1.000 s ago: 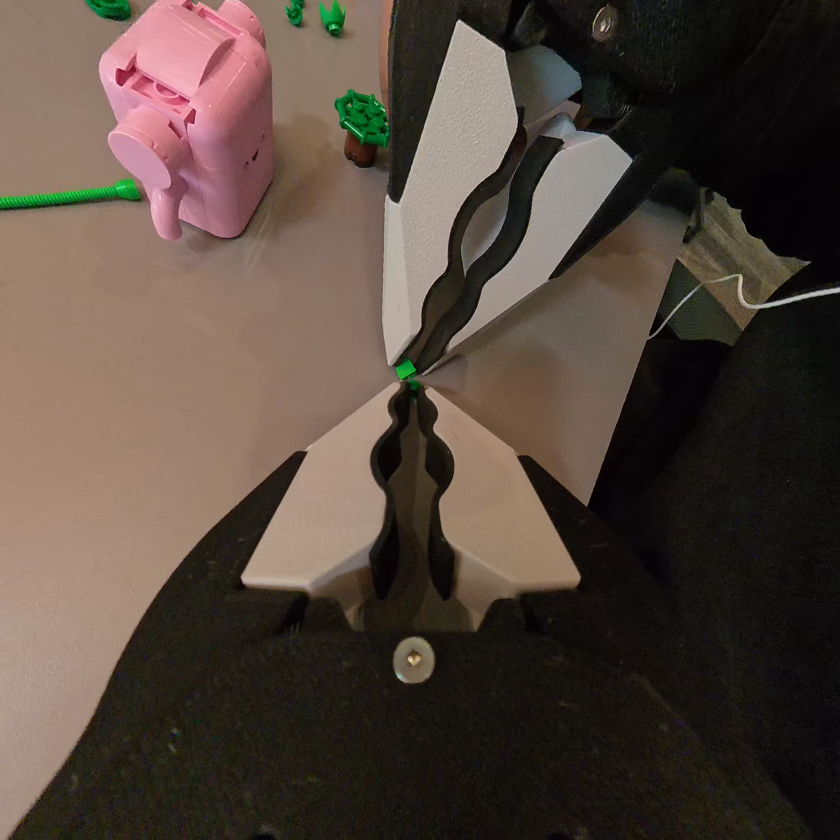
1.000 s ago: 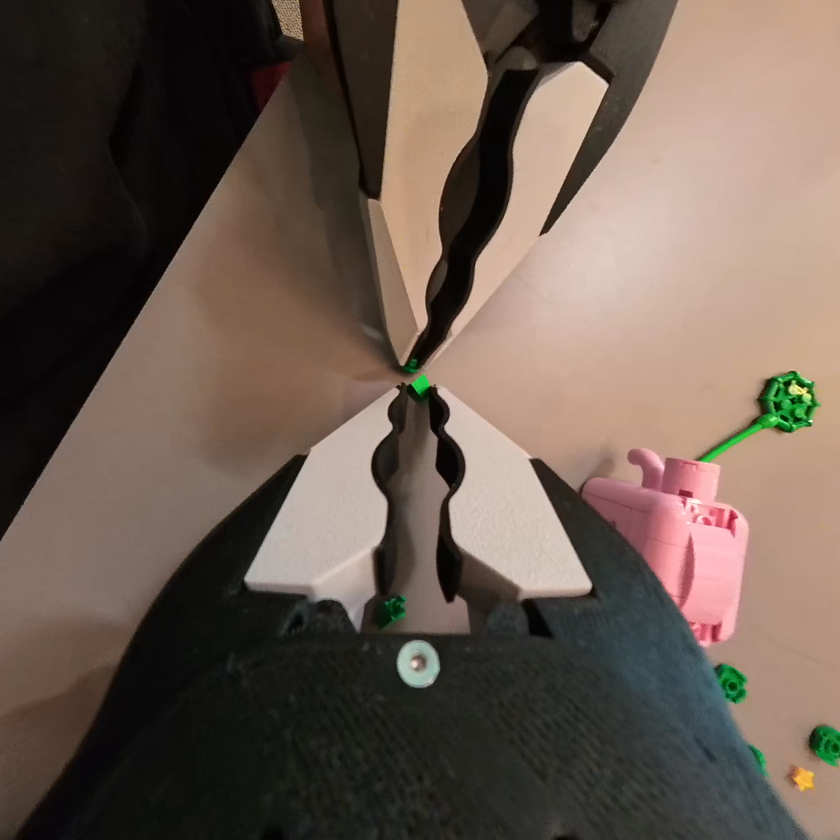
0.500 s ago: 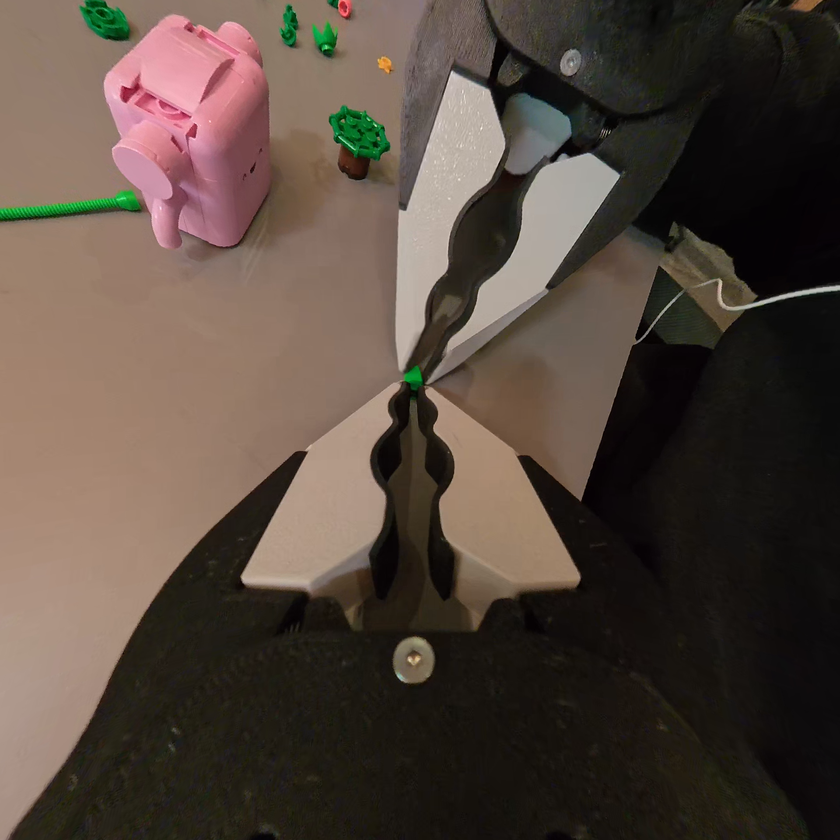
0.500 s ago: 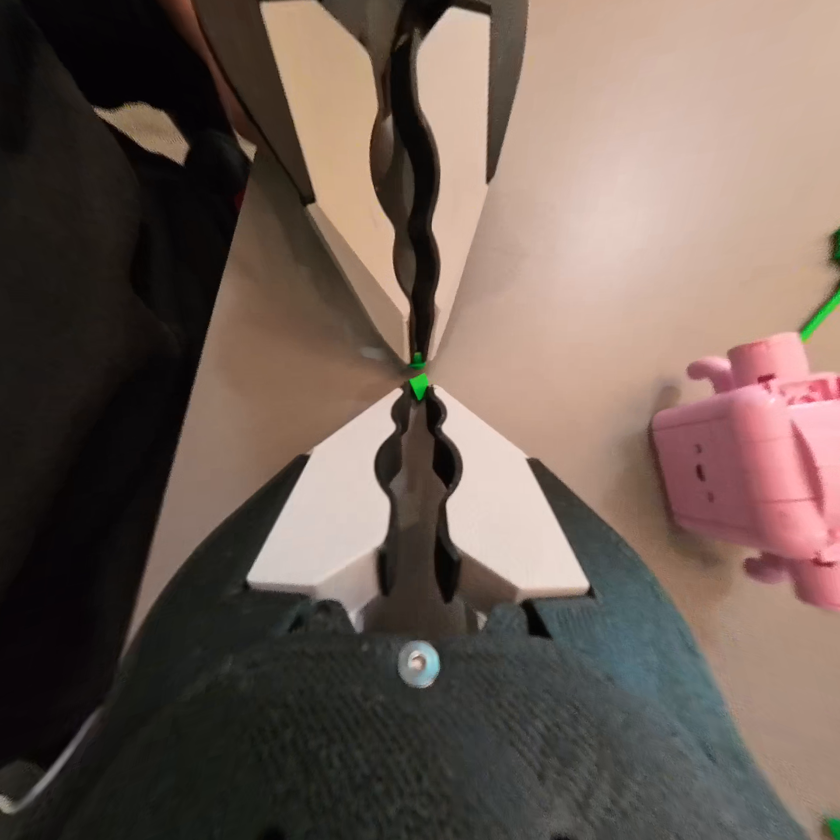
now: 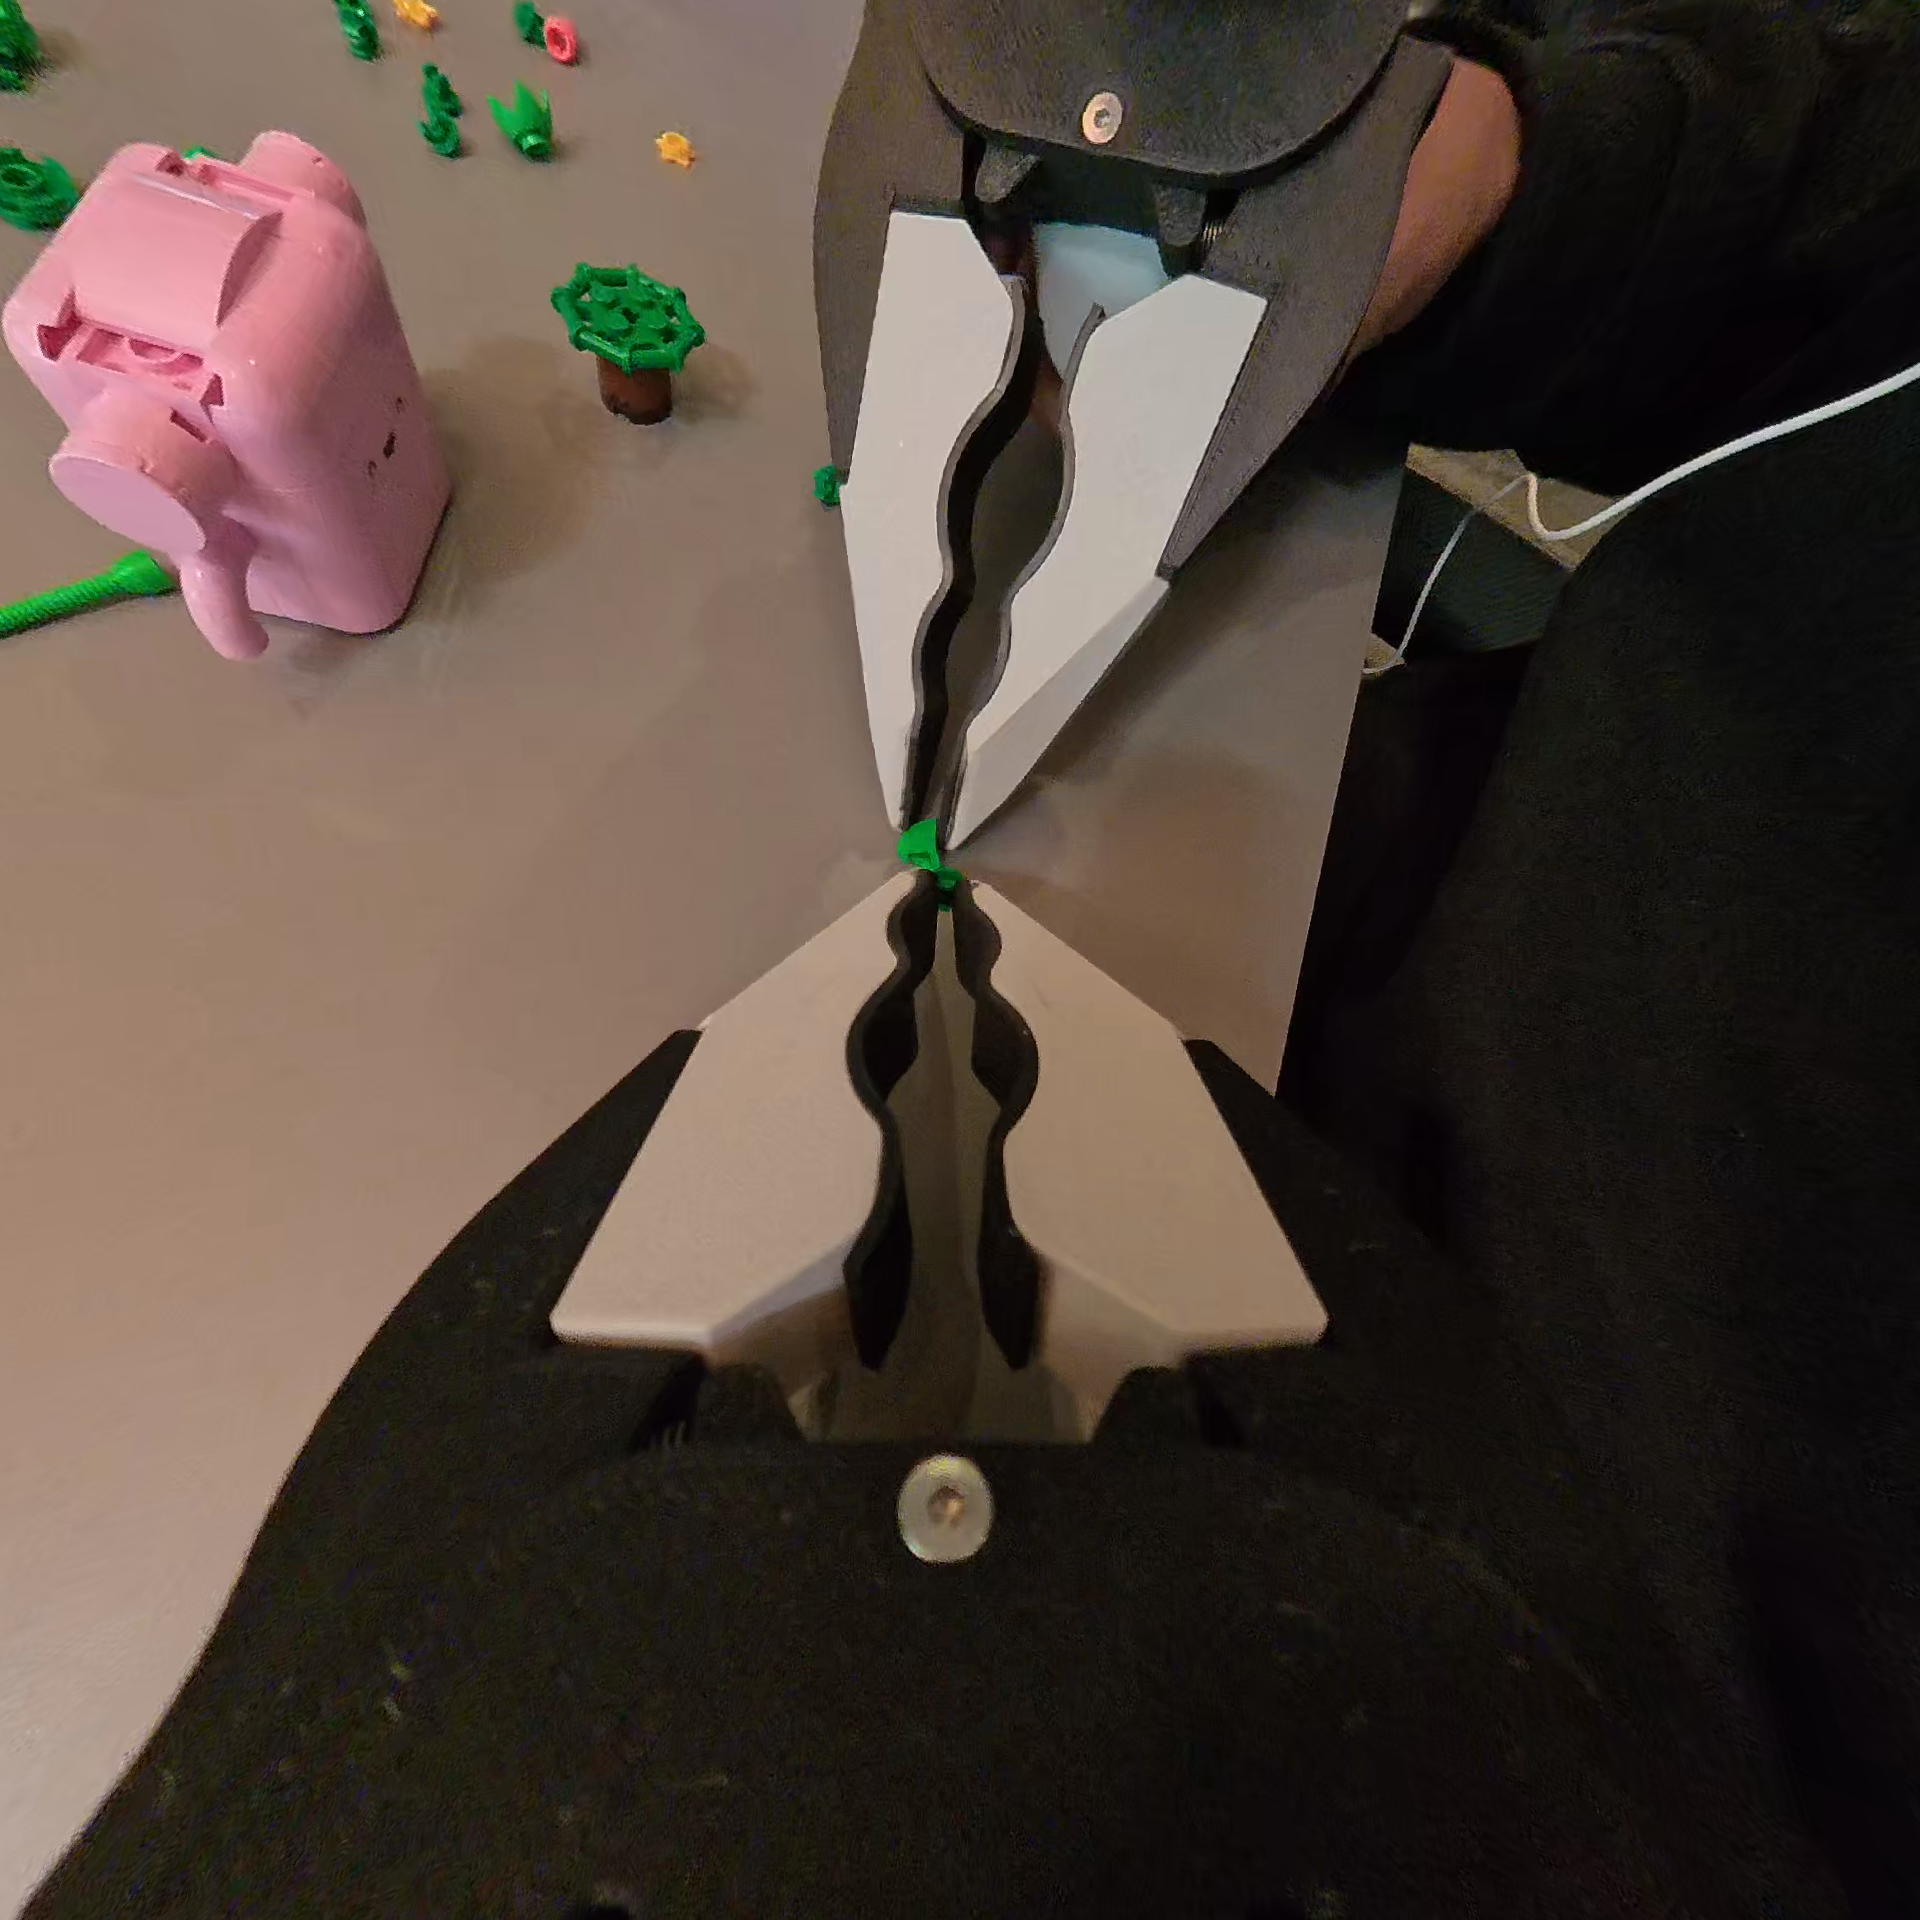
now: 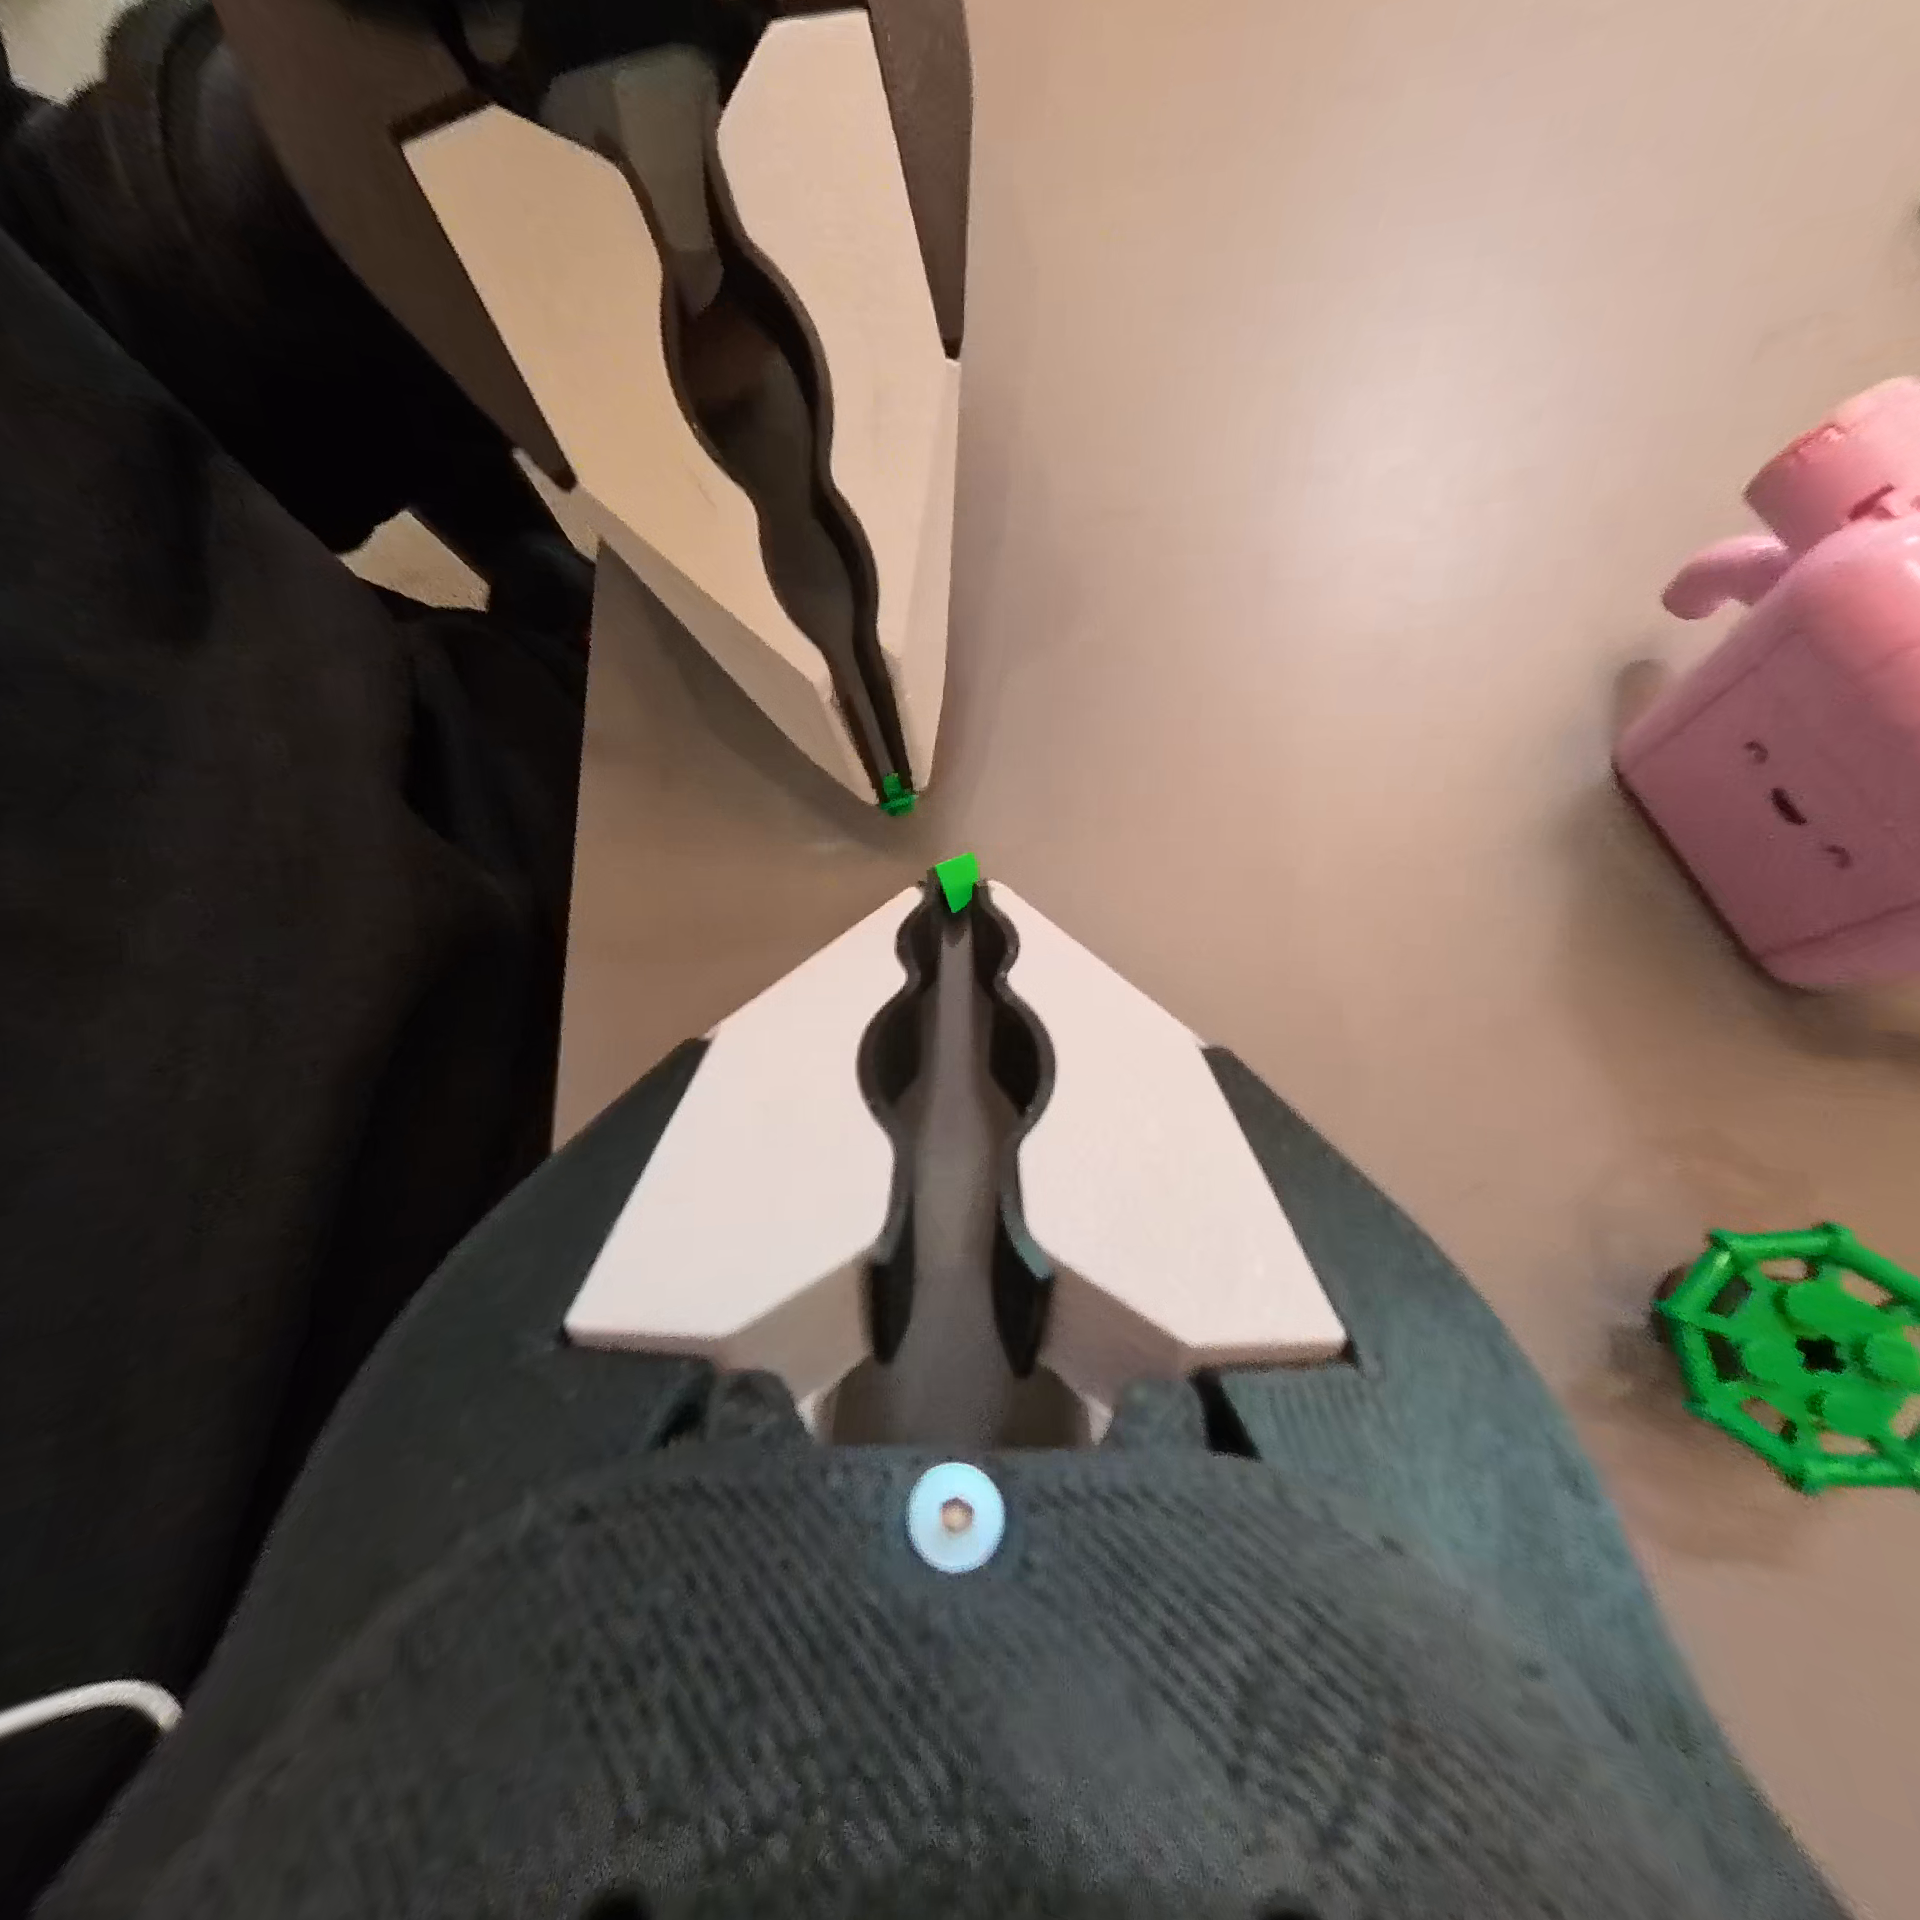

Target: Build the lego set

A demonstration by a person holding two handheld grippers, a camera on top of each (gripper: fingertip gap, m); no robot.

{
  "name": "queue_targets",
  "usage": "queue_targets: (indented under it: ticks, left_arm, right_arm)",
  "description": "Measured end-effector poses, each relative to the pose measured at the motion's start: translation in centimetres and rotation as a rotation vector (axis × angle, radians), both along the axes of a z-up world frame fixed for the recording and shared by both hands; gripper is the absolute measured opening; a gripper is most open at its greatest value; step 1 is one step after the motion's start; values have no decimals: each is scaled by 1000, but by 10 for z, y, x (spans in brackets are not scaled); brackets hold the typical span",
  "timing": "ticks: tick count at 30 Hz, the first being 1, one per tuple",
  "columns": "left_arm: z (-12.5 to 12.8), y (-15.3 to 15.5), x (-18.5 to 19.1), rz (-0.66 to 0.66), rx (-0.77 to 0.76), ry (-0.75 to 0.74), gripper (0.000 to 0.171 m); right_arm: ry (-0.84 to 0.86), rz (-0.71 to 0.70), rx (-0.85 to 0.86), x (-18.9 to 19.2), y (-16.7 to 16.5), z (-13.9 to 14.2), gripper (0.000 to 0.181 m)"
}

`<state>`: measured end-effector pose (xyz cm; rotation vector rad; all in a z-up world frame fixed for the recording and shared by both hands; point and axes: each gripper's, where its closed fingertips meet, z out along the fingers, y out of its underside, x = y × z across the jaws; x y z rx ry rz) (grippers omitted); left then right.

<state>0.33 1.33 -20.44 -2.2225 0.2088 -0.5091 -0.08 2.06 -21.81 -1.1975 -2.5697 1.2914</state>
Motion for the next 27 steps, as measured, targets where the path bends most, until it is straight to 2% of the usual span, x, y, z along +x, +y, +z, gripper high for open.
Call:
queue_targets:
  ticks: [5, 13, 19, 27]
  left_arm:
    - [7, 1, -3, 13, 35, -39, 0]
    - [30, 1, -3, 4, 173, -123, 0]
    - [40, 1, 2, -27, 247, -93, 0]
    - [44, 2, 7, -49, 278, -89, 0]
  right_arm:
    - [29, -31, -85, 0, -2, 11, 4]
    - [68, -72, -259, 0, -3, 36, 4]
    - [13, -77, -449, 3, -6, 51, 4]
    - [17, -68, -457, 6, -7, 53, 4]
